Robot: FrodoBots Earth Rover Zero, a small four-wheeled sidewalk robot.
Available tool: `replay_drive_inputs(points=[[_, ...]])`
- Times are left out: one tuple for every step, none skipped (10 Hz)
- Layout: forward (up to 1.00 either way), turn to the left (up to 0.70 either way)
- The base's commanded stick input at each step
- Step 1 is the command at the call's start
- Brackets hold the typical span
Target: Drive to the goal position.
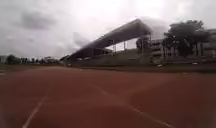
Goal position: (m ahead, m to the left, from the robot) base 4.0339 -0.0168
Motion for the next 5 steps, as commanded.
replay_drive_inputs(points=[[0.70, 0.00], [0.70, 0.00], [0.70, 0.00], [0.70, 0.00], [0.70, 0.00]])
